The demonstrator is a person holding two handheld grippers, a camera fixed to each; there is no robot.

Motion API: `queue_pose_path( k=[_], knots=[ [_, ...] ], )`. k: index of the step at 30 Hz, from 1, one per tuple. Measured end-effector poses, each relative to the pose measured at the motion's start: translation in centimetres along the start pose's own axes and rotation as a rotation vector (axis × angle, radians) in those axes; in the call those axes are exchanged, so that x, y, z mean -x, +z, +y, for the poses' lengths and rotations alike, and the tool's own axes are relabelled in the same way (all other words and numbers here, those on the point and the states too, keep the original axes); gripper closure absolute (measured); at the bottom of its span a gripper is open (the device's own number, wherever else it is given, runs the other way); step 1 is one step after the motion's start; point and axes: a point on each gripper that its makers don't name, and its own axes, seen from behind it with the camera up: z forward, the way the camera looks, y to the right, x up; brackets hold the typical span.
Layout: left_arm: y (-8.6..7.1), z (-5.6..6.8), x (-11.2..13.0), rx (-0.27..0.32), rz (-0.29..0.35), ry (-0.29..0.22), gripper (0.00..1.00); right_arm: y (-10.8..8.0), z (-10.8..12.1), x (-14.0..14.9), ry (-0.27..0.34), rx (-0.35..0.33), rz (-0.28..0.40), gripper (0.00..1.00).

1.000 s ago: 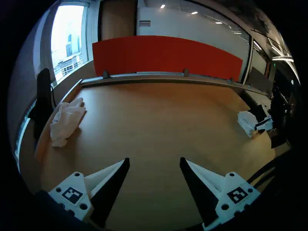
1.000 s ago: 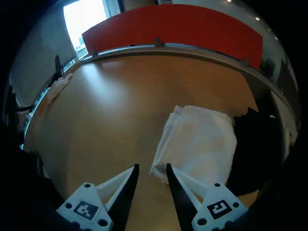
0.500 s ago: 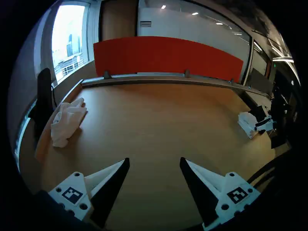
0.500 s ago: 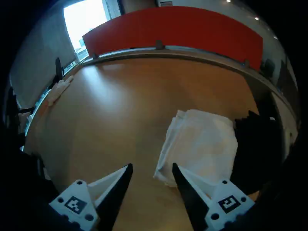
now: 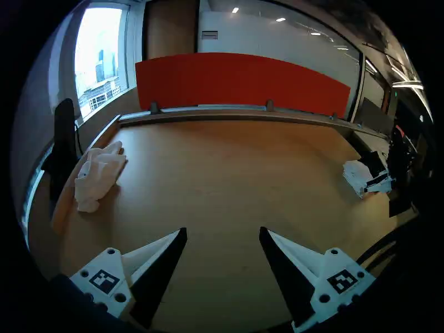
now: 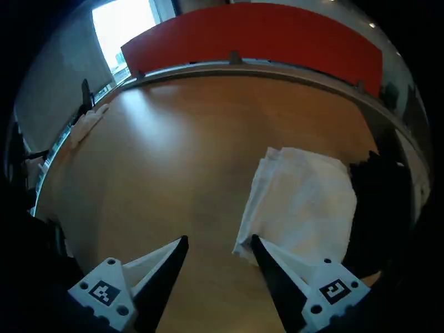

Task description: Fold towel

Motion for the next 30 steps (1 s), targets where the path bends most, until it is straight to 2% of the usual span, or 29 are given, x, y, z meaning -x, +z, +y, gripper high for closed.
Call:
queue_pose_path(
  k=[6,18,21,23,30],
  knots=[
    [-0.2,-0.2,0.0,-0.002,0.003,0.0,0.03,-0.2,0.2,-0.3,0.004,0.012,0.012,0.12],
    [0.2,-0.4,-0.4,0.005,0.015,-0.003,0.03,-1.6,-0.2,-1.9,0.029,0.046,0.08,0.1],
    [0.3,-0.6,-0.6,0.005,0.019,-0.003,0.03,-1.9,-0.4,-2.4,0.042,0.061,0.108,0.07],
    [0.5,-0.8,-0.8,0.006,0.023,-0.005,0.03,-2.2,-0.7,-2.9,0.053,0.073,0.136,0.0],
    [1.2,-1.7,-1.8,0.01,0.041,-0.017,0.03,-3.1,-1.0,-5.3,0.083,0.142,0.247,0.0]
  ],
)
